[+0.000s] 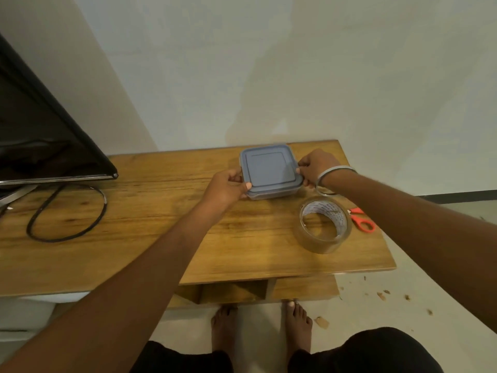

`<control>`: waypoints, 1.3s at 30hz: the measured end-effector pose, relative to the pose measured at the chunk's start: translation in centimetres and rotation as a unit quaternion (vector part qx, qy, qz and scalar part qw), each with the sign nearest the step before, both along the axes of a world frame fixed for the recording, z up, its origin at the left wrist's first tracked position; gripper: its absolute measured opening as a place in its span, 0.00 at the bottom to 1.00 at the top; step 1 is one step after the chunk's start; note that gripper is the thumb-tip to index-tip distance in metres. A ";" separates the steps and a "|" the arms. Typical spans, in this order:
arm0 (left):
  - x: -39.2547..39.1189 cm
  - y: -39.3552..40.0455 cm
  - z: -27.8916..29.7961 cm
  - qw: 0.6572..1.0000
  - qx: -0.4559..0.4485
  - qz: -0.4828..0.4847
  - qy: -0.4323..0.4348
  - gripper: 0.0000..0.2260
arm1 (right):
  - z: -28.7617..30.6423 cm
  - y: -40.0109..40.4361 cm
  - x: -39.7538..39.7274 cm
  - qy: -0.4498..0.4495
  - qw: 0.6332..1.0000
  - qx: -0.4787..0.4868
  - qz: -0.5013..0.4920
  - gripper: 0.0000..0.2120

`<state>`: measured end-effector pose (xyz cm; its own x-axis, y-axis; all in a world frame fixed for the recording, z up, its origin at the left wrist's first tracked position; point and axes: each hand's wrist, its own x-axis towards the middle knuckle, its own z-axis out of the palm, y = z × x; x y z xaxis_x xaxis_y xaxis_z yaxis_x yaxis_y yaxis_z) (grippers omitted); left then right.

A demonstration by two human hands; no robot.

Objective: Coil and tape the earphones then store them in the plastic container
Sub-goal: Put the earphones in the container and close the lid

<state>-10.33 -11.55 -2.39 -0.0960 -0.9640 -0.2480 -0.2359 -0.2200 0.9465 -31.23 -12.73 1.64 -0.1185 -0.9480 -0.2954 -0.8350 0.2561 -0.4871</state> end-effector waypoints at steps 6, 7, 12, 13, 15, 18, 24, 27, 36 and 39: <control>-3.5 -1.6 -0.5 1.000 0.000 0.017 0.004 0.24 | -0.8 -0.4 -2.9 0.001 0.999 -0.045 -0.031 0.14; -4.0 -1.7 -0.6 1.000 -0.002 0.023 0.008 0.24 | -0.9 -0.5 -3.3 0.003 0.998 -0.051 -0.034 0.14; -6.0 -2.4 -0.9 0.999 -0.009 0.037 0.030 0.24 | -1.5 -1.0 -5.0 0.010 0.996 -0.069 -0.056 0.14; -6.2 -2.5 -0.8 0.999 -0.011 0.035 0.030 0.23 | -1.6 -1.1 -5.2 0.013 0.995 -0.074 -0.058 0.14; -6.8 -2.8 -0.8 0.999 -0.014 0.027 0.026 0.23 | -1.8 -1.2 -5.7 0.023 0.995 -0.079 -0.064 0.14; -7.7 -3.2 -0.9 1.000 -0.014 0.019 0.021 0.23 | -2.2 -1.2 -6.4 0.045 0.992 -0.091 -0.073 0.14; -8.7 -3.1 -0.8 1.000 -0.004 0.022 0.008 0.24 | -2.4 -0.5 -6.9 0.063 0.989 -0.117 -0.066 0.13; -8.5 -1.9 -0.4 0.999 0.020 0.043 0.000 0.26 | -2.2 0.4 -7.0 0.060 0.987 -0.130 -0.073 0.12; -8.5 5.0 2.0 0.983 0.088 -0.077 -0.144 0.17 | -4.5 7.6 -7.3 0.105 0.987 -0.103 -0.071 0.13; -8.8 6.8 2.5 0.975 0.087 -0.124 -0.165 0.21 | -4.6 9.7 -7.1 0.136 0.988 -0.061 -0.044 0.16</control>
